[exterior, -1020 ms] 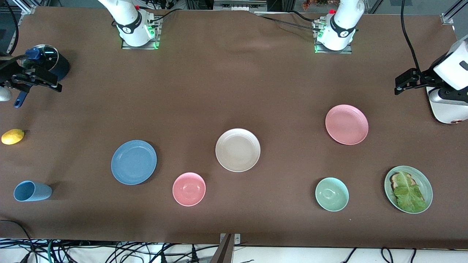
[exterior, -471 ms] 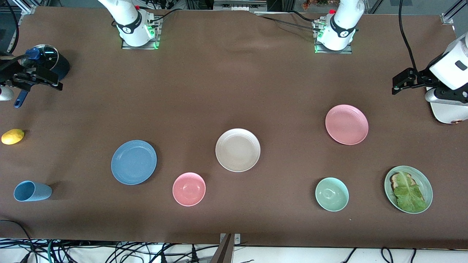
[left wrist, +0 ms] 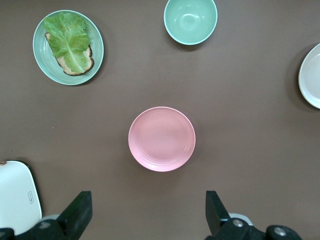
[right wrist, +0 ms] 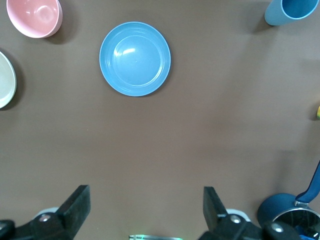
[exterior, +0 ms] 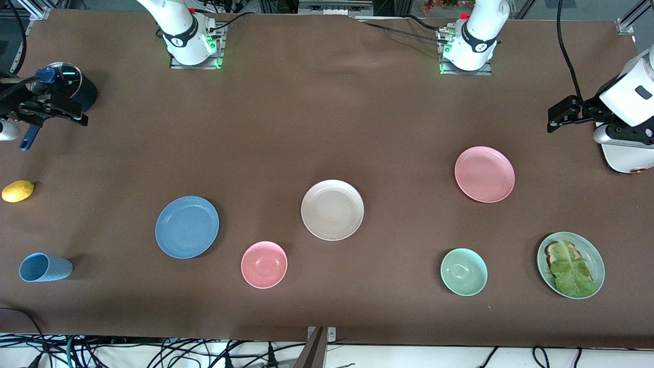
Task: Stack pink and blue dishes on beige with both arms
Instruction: 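Reach the left gripper down to the pink plate rim and grasp it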
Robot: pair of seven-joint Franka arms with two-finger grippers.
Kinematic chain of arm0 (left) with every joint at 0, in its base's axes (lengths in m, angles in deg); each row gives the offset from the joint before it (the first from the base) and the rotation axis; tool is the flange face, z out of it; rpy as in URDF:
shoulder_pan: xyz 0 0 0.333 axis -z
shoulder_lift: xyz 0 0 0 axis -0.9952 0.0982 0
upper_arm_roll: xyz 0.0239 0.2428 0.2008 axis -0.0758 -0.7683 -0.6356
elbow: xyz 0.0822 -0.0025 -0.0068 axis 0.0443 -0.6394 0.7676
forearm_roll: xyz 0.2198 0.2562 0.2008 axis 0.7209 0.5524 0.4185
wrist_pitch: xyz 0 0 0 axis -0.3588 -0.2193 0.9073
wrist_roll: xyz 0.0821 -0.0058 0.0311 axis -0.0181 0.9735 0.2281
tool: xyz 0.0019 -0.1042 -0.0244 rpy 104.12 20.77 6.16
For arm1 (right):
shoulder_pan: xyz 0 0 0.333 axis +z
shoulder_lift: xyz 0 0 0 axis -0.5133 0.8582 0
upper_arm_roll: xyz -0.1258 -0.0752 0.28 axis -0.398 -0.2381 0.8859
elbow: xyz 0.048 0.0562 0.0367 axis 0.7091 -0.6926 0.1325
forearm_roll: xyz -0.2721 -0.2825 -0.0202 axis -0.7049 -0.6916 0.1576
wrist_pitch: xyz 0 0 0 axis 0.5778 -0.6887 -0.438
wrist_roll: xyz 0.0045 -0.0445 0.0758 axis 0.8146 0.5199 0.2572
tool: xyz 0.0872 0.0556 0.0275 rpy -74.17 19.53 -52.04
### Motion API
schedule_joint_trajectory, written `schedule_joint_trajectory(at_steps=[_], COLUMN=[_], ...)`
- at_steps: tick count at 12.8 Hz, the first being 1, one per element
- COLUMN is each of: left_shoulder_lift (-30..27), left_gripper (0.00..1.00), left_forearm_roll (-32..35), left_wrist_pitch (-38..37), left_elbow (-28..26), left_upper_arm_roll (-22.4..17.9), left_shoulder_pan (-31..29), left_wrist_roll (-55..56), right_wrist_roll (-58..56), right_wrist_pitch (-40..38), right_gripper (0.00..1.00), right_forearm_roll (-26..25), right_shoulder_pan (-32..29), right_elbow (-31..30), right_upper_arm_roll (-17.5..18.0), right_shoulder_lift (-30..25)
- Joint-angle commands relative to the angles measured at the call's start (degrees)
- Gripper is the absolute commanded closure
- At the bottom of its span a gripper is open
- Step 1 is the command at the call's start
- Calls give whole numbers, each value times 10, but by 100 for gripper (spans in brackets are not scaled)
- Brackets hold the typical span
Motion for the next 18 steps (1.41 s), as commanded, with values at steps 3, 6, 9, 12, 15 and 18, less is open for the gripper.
schedule_joint_trajectory(at_steps=[3,6,9,12,15,18], left_shoulder_lift=[29,120,163,220,219,182], left_gripper=[0,0,0,0,0,0], left_forearm_roll=[17,10,9,22,27,27], left_wrist_pitch=[-8,-7,1,11,70,176], left_elbow=[3,12,12,8,-55,-164], left_upper_arm_roll=[-4,-3,-3,-3,-3,-3], left_shoulder_pan=[-8,-25,-27,-29,-43,-65], left_wrist_roll=[-10,-4,-5,-12,-41,-59], right_wrist_roll=[3,4,3,4,4,3], right_wrist_pitch=[-6,-3,-3,0,-1,-1], right_gripper=[0,0,0,0,0,0], right_forearm_roll=[0,1,1,1,1,1], right_shoulder_pan=[0,0,0,0,0,0], right_elbow=[-7,-7,-7,-7,-7,-7], right_upper_arm_roll=[0,-1,-2,-2,-3,-3], right_shoulder_lift=[-10,-10,-10,-10,-10,-9])
